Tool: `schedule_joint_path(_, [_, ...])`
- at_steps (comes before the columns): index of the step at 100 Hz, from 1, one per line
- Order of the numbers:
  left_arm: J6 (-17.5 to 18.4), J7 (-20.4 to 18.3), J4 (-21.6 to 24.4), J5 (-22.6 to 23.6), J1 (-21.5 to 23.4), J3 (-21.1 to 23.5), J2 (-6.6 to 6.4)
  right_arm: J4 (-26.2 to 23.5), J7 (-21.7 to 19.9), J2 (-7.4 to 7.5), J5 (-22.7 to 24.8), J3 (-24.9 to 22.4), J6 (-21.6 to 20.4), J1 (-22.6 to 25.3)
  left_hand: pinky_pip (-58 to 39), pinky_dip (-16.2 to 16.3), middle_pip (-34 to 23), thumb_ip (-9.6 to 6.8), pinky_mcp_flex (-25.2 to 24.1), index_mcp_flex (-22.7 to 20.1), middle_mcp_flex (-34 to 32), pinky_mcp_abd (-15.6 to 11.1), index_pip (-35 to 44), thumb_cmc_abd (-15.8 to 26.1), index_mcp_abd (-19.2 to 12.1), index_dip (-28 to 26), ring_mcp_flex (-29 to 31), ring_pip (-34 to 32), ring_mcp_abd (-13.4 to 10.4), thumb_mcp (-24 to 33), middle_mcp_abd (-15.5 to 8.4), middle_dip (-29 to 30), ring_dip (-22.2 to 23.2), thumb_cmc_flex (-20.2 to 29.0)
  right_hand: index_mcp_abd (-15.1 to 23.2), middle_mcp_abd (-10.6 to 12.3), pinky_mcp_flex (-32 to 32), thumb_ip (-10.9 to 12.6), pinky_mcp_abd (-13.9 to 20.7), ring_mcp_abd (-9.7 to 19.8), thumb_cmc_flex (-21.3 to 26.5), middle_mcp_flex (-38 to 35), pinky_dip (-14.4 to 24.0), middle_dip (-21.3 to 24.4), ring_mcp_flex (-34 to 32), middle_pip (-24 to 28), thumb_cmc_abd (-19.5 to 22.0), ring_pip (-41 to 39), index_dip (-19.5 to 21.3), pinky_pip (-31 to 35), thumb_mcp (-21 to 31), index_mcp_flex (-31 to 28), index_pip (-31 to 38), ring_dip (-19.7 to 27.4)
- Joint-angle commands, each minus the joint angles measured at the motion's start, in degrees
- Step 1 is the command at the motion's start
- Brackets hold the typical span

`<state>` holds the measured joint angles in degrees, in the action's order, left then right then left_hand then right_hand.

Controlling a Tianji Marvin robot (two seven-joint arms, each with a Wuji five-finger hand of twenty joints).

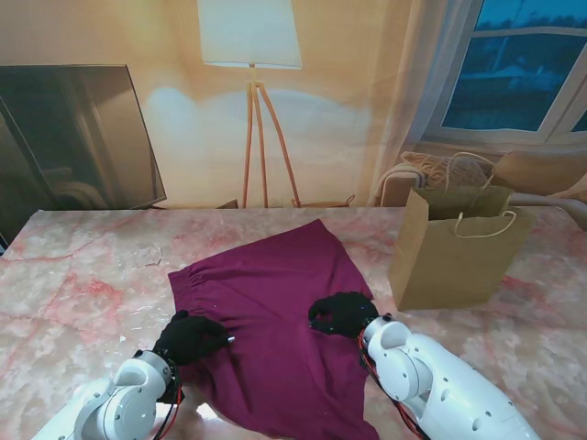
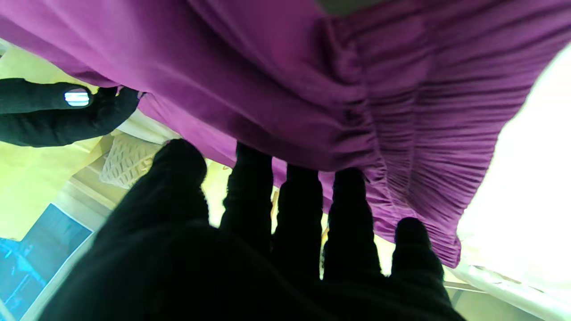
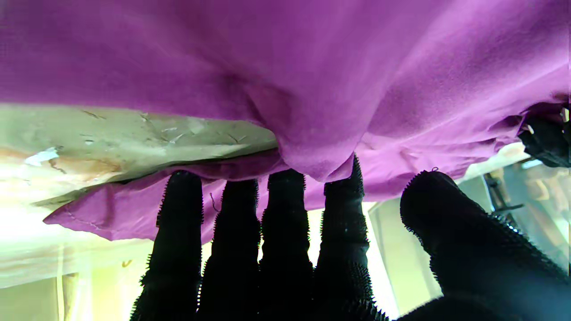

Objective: Fold the socks and the shorts into the kraft paper bag

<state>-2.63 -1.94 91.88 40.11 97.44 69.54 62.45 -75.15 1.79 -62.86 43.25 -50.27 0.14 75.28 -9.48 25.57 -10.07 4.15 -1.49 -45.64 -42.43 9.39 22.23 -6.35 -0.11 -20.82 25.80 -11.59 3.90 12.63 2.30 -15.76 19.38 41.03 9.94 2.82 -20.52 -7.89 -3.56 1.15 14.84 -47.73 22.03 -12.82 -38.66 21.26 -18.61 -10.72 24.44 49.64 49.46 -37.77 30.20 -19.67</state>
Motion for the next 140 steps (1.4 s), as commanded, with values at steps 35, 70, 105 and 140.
schedule_joint_path(35, [1.02, -3.56, 1.72, -0.58, 2.72, 1.90, -1.01, -5.97, -4.13, 2.16, 5.07, -6.29, -1.52, 9.32, -4.39, 4.22, -1.94, -3.55, -0.90, -2.01, -4.98, 0.95, 2.81, 3.28, 0.20, 0.19, 4.80, -3.84, 1.42, -3.76, 2.01, -1.81, 2.12, 0.66, -0.30, -4.21, -14.22, 3.19, -5.18, -8.34, -4.27, -22.35, 0.19, -1.43, -26.28, 7.20, 2.60, -17.84, 1.51, 22.93, -2.44, -19.46, 8.40, -5.37])
schedule_joint_path(70, [2.41, -6.51, 5.44, 1.43, 6.00, 4.18, -1.69, -9.63, -3.52, 2.44, 5.93, -11.03, -5.07, 16.06, -7.91, 4.48, -1.61, -3.84, -0.72, -1.68, -5.19, 0.12, 3.73, 4.03, -0.05, -0.11, 4.65, -3.97, 1.76, -5.48, 1.79, -2.11, 2.52, 0.38, -0.13, -4.55, -16.61, 3.24, -6.76, -9.06, -4.26, -24.19, -1.56, -0.63, -28.13, 6.82, 2.58, -19.06, 0.59, 25.52, -2.52, -20.86, 8.67, -4.71])
schedule_joint_path(105, [5.33, -1.95, 11.33, 3.64, 6.62, 6.10, -0.93, -14.92, 7.72, 0.53, 7.32, -12.06, -6.44, 16.65, -18.74, 4.08, -1.18, -4.42, 2.67, 2.12, -2.15, 1.07, 0.50, 2.58, -0.17, 0.74, 4.07, -4.50, 1.54, -3.26, 1.31, -2.06, 4.98, 0.63, 1.20, -3.38, -11.02, 3.10, -7.53, -8.42, -4.13, -20.14, -1.81, -2.06, -24.01, 8.24, 1.99, -17.49, 1.44, 22.56, -0.14, -18.37, 8.64, -6.65])
schedule_joint_path(140, [-0.26, 5.85, 8.13, 6.88, -0.60, 4.86, 0.40, -14.67, 11.15, -0.81, 7.92, -8.75, 2.28, 9.99, -28.69, -3.86, 0.40, -0.86, 7.25, 12.09, 7.62, -5.43, -3.73, -9.66, -0.26, 3.61, 1.79, -2.51, -0.73, 26.38, 0.39, -0.56, 2.60, 6.48, 0.11, -2.52, -7.51, 0.54, -5.23, -6.84, 0.95, -9.66, -1.27, -2.66, -15.82, 6.66, -0.63, -11.73, -2.59, 15.76, 5.63, -6.74, 5.25, -7.22])
